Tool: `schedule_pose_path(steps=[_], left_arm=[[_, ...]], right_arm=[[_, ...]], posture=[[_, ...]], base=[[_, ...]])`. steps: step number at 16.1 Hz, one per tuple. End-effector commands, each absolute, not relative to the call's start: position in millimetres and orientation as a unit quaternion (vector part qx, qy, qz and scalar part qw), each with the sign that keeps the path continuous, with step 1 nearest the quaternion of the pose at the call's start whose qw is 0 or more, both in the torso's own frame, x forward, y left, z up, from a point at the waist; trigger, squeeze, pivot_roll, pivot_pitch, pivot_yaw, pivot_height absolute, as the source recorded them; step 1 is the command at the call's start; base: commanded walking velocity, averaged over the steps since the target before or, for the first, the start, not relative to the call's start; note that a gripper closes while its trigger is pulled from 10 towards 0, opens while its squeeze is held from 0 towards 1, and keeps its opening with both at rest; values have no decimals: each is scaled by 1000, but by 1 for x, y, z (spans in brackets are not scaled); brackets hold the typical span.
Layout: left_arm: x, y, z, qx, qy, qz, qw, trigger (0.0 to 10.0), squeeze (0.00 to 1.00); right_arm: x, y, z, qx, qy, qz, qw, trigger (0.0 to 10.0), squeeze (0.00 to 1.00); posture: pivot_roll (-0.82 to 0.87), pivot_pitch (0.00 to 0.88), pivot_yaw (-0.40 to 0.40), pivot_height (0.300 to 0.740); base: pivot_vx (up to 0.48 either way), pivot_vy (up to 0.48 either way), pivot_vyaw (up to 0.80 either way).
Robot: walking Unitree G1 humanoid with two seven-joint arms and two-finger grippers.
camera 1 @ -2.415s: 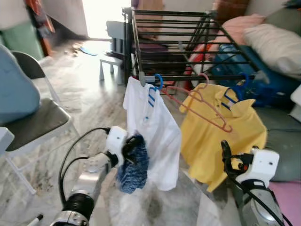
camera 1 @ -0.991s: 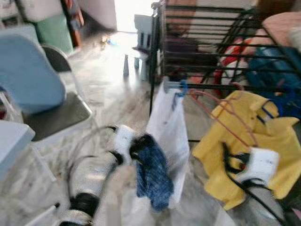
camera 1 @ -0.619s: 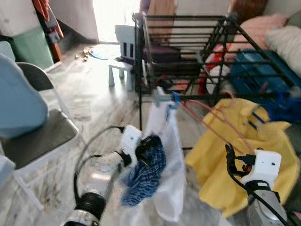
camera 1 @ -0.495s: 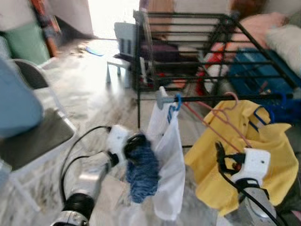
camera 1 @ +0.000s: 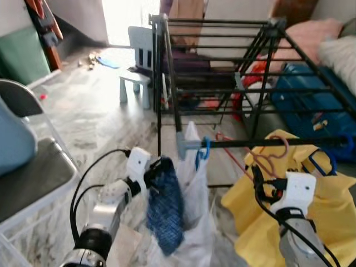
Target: Hang hanger
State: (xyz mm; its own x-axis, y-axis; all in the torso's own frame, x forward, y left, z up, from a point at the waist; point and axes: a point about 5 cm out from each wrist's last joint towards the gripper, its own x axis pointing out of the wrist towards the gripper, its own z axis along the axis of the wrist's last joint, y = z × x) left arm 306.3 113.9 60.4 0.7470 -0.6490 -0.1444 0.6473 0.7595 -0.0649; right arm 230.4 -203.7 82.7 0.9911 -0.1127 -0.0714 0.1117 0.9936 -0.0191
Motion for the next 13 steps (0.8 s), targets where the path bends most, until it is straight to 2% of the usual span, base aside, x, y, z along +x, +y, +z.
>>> schedule_pose_path(steps=[1,13], left_arm=[[307,100,65,-6,69,-364,929,10000,0],[304,103,60,0,92,-376,922,10000,0]], right_arm=[[227,-211,81,-16,45,-64,997,10000,0],[224,-231,70,-24,115,-48,992,10000,0]], posture=[[77,0,-54,740],[75,0,-55,740]], base=[[0,0,0],[0,0,0]])
